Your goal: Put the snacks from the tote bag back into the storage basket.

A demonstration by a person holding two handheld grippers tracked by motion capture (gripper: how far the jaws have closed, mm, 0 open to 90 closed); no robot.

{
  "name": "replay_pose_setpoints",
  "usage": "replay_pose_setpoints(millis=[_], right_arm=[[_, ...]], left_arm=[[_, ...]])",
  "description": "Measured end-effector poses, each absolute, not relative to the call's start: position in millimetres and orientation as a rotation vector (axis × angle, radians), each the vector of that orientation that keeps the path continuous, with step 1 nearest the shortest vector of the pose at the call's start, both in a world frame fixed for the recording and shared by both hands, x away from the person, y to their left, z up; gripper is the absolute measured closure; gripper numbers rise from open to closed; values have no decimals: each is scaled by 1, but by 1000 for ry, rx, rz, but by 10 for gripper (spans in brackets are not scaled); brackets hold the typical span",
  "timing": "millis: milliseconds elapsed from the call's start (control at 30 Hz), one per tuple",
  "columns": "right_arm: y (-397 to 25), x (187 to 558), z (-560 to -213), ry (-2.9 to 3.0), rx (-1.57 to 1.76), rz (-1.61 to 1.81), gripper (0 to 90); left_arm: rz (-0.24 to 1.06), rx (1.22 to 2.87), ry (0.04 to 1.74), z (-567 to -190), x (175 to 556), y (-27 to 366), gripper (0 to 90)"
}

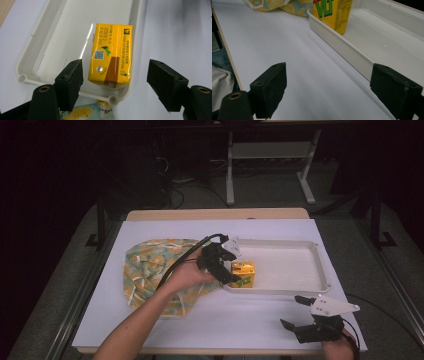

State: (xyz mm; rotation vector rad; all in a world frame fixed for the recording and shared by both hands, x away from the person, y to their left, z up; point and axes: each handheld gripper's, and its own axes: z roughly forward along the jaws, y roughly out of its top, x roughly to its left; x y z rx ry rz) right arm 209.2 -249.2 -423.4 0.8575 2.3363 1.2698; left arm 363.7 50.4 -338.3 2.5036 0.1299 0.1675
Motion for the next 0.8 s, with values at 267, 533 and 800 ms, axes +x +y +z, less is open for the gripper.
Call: replay_pose_setpoints(millis=[267, 533, 800], right_arm=[[-250, 210, -424, 2330, 874, 1273, 135], [-249, 212, -425, 2335, 877, 1265, 134], [-249, 213, -426, 2340, 882, 1264, 134]], left_arm=[[153, 2477, 193, -341, 361, 66, 268], [155, 2450, 228, -346, 355, 80, 273], [151, 2437, 245, -350, 350, 93, 271]])
